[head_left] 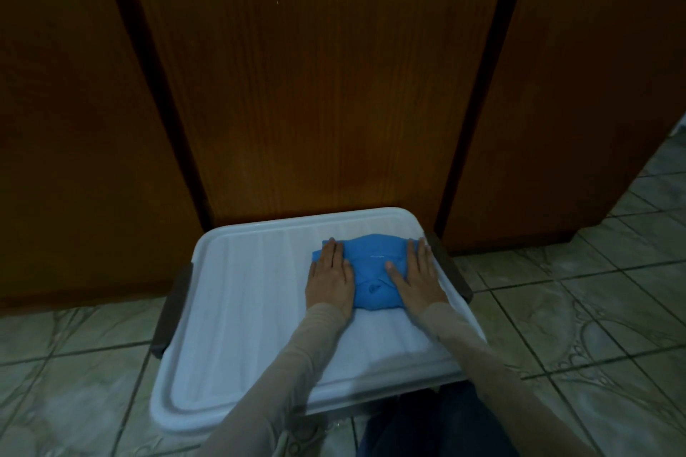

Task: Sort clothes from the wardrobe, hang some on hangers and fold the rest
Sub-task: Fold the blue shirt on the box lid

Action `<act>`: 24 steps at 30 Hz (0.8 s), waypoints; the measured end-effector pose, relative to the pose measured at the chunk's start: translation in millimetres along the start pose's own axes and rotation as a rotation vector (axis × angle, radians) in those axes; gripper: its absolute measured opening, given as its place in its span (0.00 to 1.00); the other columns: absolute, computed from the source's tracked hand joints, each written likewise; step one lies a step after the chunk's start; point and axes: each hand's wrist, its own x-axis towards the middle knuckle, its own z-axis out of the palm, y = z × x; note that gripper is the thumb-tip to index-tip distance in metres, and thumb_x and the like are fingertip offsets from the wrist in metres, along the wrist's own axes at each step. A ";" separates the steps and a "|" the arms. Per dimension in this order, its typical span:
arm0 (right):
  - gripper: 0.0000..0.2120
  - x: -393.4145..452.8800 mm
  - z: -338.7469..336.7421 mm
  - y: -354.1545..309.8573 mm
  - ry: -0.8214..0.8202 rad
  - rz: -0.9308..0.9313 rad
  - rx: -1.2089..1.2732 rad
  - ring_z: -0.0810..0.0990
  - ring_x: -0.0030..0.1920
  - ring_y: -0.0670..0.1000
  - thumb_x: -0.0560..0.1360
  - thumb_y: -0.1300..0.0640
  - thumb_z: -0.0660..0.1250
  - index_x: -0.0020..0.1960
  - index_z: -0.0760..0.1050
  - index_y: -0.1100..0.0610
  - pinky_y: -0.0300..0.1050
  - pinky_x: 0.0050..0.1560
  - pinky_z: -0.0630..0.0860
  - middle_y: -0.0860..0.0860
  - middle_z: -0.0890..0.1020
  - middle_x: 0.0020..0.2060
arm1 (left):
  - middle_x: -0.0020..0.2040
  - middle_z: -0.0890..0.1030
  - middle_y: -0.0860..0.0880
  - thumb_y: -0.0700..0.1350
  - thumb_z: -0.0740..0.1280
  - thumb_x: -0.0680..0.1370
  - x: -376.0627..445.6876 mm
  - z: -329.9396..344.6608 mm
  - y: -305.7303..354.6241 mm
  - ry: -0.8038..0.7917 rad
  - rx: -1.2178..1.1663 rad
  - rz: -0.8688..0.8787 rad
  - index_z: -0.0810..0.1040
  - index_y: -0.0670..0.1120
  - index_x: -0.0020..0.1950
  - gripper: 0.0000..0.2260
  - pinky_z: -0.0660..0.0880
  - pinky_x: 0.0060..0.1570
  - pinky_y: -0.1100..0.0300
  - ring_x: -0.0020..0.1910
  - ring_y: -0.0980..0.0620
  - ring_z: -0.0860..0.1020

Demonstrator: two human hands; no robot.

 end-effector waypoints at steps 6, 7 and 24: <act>0.36 -3.3 -2.4 -2.8 0.080 0.140 0.267 0.47 0.76 0.55 0.79 0.41 0.53 0.76 0.36 0.54 0.49 0.74 0.50 0.54 0.40 0.76 | 0.77 0.51 0.43 0.53 0.47 0.83 -11.1 -7.6 5.8 -0.013 -0.092 -0.311 0.43 0.41 0.77 0.28 0.54 0.72 0.53 0.75 0.46 0.52; 0.35 -3.9 -3.3 -3.6 0.127 0.163 0.341 0.50 0.76 0.56 0.79 0.43 0.54 0.77 0.39 0.55 0.49 0.73 0.53 0.54 0.44 0.76 | 0.75 0.57 0.42 0.54 0.48 0.82 -14.0 -8.9 7.5 0.004 -0.056 -0.343 0.45 0.40 0.77 0.28 0.58 0.70 0.51 0.74 0.44 0.56; 0.28 -39.1 -28.1 -17.4 0.225 0.273 0.569 0.66 0.68 0.62 0.80 0.47 0.58 0.76 0.53 0.53 0.50 0.64 0.67 0.61 0.62 0.71 | 0.71 0.62 0.39 0.52 0.54 0.82 -29.6 -28.8 29.5 -0.090 -0.397 -0.332 0.50 0.51 0.77 0.25 0.65 0.65 0.51 0.66 0.38 0.68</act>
